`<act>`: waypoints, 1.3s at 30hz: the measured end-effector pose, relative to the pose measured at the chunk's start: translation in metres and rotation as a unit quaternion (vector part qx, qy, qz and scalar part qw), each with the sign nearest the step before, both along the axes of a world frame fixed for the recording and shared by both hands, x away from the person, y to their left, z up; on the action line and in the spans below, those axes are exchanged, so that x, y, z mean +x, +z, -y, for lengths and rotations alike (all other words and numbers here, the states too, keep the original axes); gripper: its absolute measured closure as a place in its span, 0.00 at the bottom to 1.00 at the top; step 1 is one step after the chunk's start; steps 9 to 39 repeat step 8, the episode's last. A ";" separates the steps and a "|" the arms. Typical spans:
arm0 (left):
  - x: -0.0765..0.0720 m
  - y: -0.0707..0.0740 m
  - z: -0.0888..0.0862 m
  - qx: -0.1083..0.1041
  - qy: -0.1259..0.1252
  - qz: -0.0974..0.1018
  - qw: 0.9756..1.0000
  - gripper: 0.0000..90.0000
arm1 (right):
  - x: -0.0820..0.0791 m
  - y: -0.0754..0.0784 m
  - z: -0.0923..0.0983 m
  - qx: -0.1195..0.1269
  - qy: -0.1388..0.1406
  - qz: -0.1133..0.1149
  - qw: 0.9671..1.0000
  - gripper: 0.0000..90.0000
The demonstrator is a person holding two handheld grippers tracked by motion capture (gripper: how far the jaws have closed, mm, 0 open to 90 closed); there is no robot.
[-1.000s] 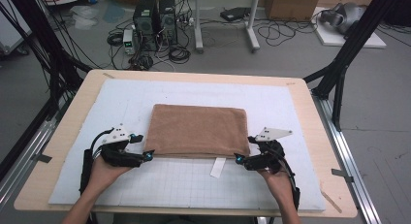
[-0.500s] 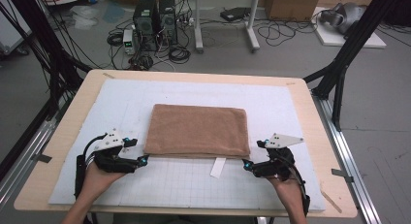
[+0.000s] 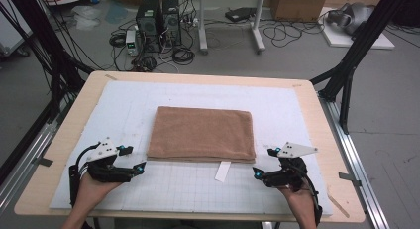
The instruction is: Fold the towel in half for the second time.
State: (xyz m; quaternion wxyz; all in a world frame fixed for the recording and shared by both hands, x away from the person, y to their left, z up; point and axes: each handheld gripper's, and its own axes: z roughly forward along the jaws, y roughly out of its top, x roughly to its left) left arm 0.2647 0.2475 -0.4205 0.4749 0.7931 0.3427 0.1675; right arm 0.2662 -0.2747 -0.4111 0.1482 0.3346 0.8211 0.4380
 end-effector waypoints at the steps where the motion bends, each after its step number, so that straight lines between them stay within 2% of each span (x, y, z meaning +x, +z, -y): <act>1: -0.001 0.000 -0.001 -0.002 0.000 0.001 1.000 0.26 | -0.001 0.000 0.000 0.000 0.000 -0.001 1.000 0.14; 8: -0.006 0.002 -0.005 -0.006 0.006 0.008 1.000 0.26 | -0.001 -0.004 0.002 0.004 -0.004 -0.001 1.000 0.14; 39: -0.006 0.002 -0.005 -0.006 0.006 0.008 1.000 0.26 | -0.001 -0.004 0.002 0.004 -0.004 -0.001 1.000 0.14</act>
